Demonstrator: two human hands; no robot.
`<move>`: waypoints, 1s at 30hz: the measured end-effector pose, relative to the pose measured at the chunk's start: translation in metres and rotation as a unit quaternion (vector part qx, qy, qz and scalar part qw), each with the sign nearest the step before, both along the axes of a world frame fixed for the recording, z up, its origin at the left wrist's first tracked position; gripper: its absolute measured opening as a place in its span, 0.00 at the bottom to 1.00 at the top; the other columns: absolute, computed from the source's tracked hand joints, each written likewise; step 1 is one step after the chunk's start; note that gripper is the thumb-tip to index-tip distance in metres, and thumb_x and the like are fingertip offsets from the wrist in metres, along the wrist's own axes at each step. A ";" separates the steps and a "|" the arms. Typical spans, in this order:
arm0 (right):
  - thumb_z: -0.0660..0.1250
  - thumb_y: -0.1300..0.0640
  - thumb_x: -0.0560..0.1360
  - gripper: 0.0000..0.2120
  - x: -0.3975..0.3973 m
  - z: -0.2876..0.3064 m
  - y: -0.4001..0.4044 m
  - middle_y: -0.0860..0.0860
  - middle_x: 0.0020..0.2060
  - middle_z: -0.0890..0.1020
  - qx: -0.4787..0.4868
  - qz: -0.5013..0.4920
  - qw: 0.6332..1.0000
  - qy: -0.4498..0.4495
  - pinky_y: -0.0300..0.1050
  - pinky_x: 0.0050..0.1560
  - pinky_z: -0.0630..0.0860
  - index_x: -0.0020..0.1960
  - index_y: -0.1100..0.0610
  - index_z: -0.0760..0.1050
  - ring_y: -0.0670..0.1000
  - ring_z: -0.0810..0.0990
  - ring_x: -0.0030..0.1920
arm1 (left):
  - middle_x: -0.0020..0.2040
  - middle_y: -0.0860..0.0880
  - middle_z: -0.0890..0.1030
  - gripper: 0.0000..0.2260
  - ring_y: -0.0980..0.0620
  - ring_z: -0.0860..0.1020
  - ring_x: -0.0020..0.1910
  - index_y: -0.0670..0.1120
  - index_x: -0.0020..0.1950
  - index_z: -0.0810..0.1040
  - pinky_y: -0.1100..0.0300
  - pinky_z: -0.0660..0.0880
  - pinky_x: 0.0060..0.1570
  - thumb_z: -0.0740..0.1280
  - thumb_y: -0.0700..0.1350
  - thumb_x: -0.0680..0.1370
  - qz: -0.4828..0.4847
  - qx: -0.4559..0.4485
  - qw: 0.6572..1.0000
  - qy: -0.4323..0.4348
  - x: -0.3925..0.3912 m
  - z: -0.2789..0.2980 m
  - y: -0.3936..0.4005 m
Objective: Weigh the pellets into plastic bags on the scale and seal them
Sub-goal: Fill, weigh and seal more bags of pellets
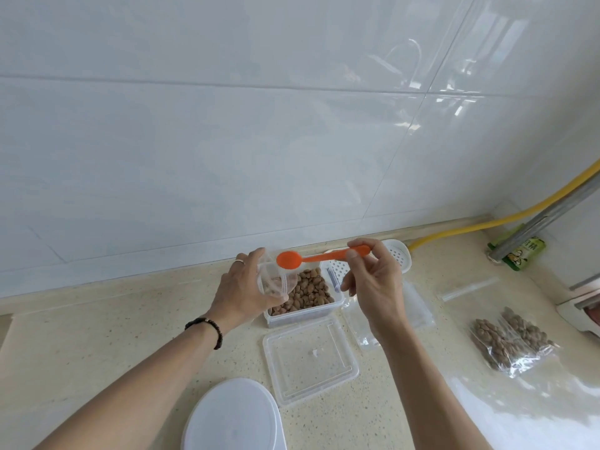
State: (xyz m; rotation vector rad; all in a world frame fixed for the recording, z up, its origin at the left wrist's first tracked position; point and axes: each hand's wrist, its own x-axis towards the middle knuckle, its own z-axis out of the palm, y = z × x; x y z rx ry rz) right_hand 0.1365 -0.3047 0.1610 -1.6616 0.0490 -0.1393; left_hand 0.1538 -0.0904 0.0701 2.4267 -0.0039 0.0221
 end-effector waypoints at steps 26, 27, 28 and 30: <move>0.60 0.61 0.80 0.04 0.013 -0.112 0.010 0.61 0.43 0.84 0.023 -0.190 0.953 0.234 0.44 0.29 0.72 0.50 0.56 0.73 0.49 0.74 0.24 | 0.52 0.49 0.73 0.39 0.49 0.76 0.49 0.51 0.68 0.66 0.56 0.72 0.48 0.78 0.58 0.62 -0.006 0.128 0.991 -0.050 -0.017 -0.014 0.037; 0.60 0.61 0.80 0.04 0.012 -0.111 0.006 0.60 0.42 0.84 0.036 -0.196 0.950 0.240 0.45 0.30 0.72 0.51 0.57 0.73 0.50 0.74 0.25 | 0.51 0.49 0.73 0.38 0.49 0.76 0.50 0.51 0.68 0.66 0.55 0.73 0.48 0.78 0.58 0.63 -0.007 0.130 0.990 -0.051 -0.016 -0.014 0.034; 0.60 0.62 0.81 0.04 0.012 -0.110 0.003 0.59 0.42 0.84 0.052 -0.202 0.946 0.247 0.45 0.30 0.72 0.53 0.57 0.73 0.50 0.74 0.25 | 0.51 0.49 0.73 0.38 0.49 0.76 0.50 0.51 0.68 0.66 0.54 0.73 0.48 0.78 0.57 0.63 -0.007 0.133 0.990 -0.052 -0.015 -0.014 0.031; 0.59 0.62 0.81 0.06 0.010 -0.105 -0.003 0.58 0.42 0.85 0.091 -0.206 0.940 0.255 0.44 0.30 0.71 0.55 0.59 0.73 0.50 0.72 0.26 | 0.50 0.50 0.73 0.38 0.49 0.76 0.50 0.51 0.68 0.67 0.54 0.73 0.48 0.77 0.56 0.63 -0.005 0.134 0.989 -0.055 -0.012 -0.014 0.027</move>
